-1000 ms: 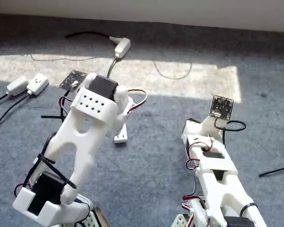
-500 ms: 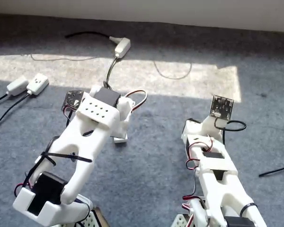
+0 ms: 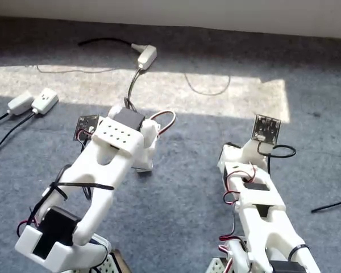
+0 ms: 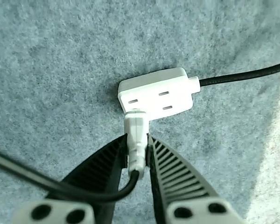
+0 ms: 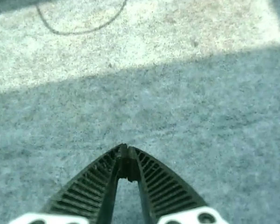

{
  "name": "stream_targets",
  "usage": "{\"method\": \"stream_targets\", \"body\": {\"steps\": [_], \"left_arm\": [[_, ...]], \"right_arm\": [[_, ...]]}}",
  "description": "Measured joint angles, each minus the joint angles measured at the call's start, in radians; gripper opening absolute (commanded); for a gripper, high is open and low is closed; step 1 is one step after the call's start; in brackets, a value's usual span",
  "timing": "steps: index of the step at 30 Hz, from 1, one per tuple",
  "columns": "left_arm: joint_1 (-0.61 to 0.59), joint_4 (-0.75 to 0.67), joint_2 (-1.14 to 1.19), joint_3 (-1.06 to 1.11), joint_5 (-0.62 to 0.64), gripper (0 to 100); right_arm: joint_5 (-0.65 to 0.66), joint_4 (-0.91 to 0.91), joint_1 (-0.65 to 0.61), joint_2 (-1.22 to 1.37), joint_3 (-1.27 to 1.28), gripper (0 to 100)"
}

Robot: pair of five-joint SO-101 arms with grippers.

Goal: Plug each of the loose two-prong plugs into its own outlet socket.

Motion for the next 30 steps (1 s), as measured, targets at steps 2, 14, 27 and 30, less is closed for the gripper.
{"method": "stream_targets", "body": {"steps": [2,14,27,30], "left_arm": [[0.0,0.0,0.0,0.0,0.0,1],[0.0,-0.025,0.0,-0.018,0.0,1],[0.086,-0.025,0.0,-0.018,0.0,1],[0.094,-0.025,0.0,-0.018,0.0,1]], "right_arm": [[0.0,0.0,0.0,0.0,0.0,0.8],[0.0,0.0,-0.27,-0.109,-0.006,0.8],[0.0,-0.002,-0.439,-0.304,-0.006,0.7],[0.0,-0.006,-0.434,-0.247,-0.008,0.7]]}}
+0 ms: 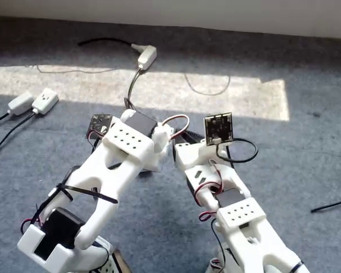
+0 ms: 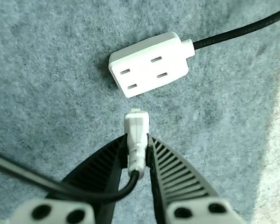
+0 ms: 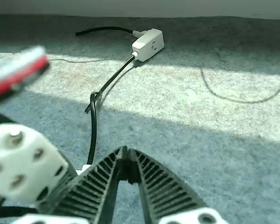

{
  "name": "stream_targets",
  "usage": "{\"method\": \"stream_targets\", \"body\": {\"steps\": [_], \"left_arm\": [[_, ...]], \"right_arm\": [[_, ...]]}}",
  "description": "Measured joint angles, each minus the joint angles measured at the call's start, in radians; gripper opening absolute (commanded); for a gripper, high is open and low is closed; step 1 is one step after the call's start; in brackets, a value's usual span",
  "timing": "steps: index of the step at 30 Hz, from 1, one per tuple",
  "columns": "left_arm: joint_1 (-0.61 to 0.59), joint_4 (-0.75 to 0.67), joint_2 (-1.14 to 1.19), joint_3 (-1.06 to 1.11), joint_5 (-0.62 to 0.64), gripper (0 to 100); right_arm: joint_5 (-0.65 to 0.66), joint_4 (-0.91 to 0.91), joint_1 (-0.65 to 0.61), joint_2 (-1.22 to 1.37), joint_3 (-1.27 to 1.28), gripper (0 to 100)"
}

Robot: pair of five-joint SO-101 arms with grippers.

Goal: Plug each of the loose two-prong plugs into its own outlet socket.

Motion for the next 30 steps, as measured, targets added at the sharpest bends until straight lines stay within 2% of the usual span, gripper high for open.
{"method": "stream_targets", "body": {"steps": [11,17,21,30], "left_arm": [[-0.002,-0.037,0.0,0.041,0.0,1],[-0.008,-0.04,-0.006,0.041,0.003,1],[-0.009,-0.043,-0.008,0.041,0.003,1],[-0.012,-0.043,-0.008,0.041,0.002,1]], "right_arm": [[0.015,-0.006,-0.028,0.057,-0.029,0.9],[0.141,-0.15,-0.032,0.066,-0.012,0.9],[0.153,-0.259,-0.032,0.066,0.026,0.9],[0.158,-0.276,-0.032,0.066,0.028,0.9]]}}
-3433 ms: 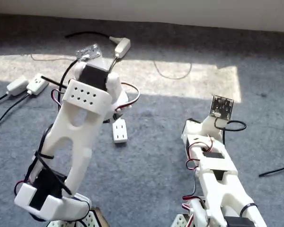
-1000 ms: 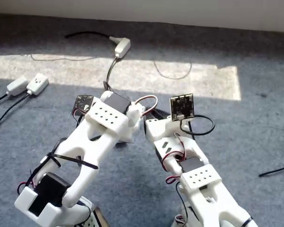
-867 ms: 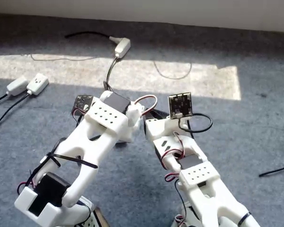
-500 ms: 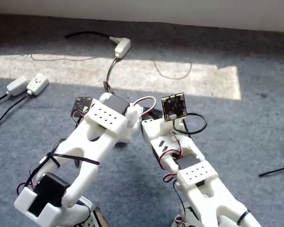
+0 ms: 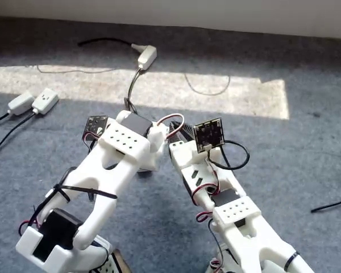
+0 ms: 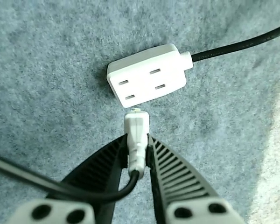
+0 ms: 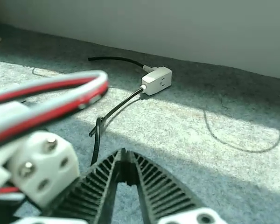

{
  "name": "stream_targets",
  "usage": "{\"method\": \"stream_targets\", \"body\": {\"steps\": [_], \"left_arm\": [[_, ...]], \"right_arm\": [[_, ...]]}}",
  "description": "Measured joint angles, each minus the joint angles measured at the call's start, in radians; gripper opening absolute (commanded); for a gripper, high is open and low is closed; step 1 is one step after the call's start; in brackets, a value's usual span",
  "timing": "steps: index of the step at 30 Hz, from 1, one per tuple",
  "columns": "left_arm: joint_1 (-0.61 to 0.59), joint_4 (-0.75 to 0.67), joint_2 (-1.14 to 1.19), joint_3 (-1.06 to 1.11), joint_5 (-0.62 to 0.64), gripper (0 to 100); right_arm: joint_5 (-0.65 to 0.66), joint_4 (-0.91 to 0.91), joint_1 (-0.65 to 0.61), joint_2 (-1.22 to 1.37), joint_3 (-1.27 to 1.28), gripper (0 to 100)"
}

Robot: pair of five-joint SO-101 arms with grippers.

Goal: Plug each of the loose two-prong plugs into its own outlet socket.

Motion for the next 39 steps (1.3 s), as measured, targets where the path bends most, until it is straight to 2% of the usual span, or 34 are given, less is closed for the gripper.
{"method": "stream_targets", "body": {"steps": [15,21,27,35,39], "left_arm": [[0.0,-0.037,0.0,0.0,0.0,1],[-0.006,-0.043,0.0,0.0,0.064,1],[-0.017,-0.043,0.0,0.0,0.077,1],[-0.187,-0.043,0.0,0.0,0.077,1],[-0.21,-0.043,0.0,0.018,0.077,1]], "right_arm": [[0.002,-0.011,0.009,0.0,0.017,0.9],[0.002,-0.011,0.13,0.0,0.025,0.9],[0.002,-0.005,0.249,0.0,0.025,0.9],[-0.095,0.068,0.319,0.003,0.025,0.9],[-0.103,0.068,0.339,0.075,0.025,0.9]]}}
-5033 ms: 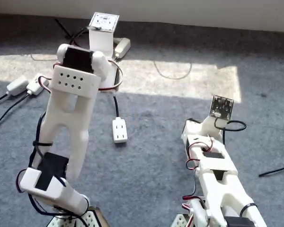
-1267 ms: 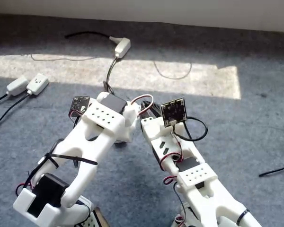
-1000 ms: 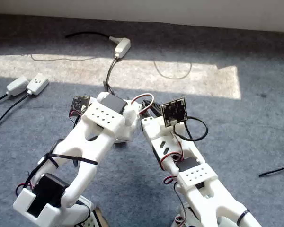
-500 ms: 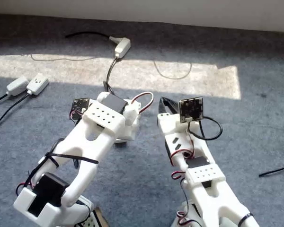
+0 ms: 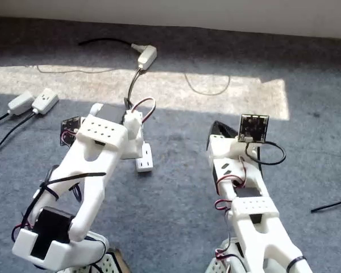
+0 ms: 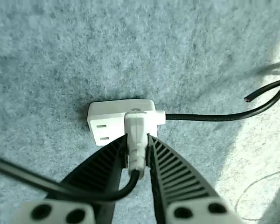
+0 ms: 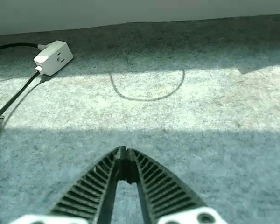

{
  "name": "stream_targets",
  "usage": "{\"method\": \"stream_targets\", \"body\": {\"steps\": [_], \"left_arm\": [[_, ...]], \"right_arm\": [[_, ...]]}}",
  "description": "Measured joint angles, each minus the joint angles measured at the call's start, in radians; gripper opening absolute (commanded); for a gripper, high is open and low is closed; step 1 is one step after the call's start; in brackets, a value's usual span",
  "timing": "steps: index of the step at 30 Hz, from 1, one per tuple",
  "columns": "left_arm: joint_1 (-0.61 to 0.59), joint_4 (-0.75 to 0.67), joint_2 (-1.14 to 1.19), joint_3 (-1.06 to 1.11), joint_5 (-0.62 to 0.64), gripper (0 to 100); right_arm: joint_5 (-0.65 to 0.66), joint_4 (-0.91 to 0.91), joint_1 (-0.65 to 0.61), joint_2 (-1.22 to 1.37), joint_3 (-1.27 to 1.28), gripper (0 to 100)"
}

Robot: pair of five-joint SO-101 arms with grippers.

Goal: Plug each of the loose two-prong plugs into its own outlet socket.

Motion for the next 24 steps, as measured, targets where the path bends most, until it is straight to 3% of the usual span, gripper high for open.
{"method": "stream_targets", "body": {"steps": [7,19,24], "left_arm": [[0.072,-0.006,-0.006,0.071,0.0,1],[0.081,-0.009,-0.008,0.072,0.0,1],[0.094,-0.009,-0.008,0.064,0.087,1]], "right_arm": [[-0.002,0.0,0.083,0.221,-0.087,0.9],[-0.002,0.0,0.087,0.221,-0.097,0.9],[-0.002,0.0,0.089,0.221,-0.097,0.9]]}}
